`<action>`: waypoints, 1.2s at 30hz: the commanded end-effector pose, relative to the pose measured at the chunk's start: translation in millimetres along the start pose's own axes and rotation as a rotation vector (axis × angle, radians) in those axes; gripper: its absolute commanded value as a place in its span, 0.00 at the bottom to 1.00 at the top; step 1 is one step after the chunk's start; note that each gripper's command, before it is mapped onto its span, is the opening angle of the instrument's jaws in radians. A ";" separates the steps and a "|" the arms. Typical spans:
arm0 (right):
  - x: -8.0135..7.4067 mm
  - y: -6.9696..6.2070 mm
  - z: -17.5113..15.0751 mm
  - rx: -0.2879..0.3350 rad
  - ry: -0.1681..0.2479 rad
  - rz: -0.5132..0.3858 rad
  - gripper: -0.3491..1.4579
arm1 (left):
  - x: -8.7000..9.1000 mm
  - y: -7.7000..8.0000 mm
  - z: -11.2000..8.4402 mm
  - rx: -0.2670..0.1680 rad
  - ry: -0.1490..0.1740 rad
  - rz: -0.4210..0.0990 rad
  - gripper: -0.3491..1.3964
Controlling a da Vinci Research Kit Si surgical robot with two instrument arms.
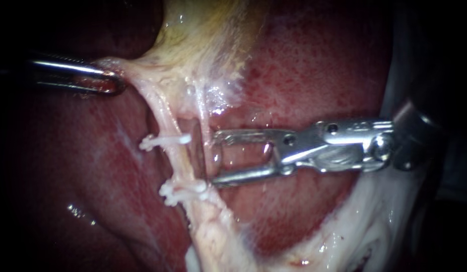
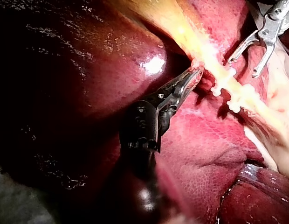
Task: Going back third clip left tube
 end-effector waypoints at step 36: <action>0.4 -1.1 -10.4 0.031 -0.121 -0.251 0.47 | -5.2 -2.6 6.9 0.014 -0.062 0.009 0.00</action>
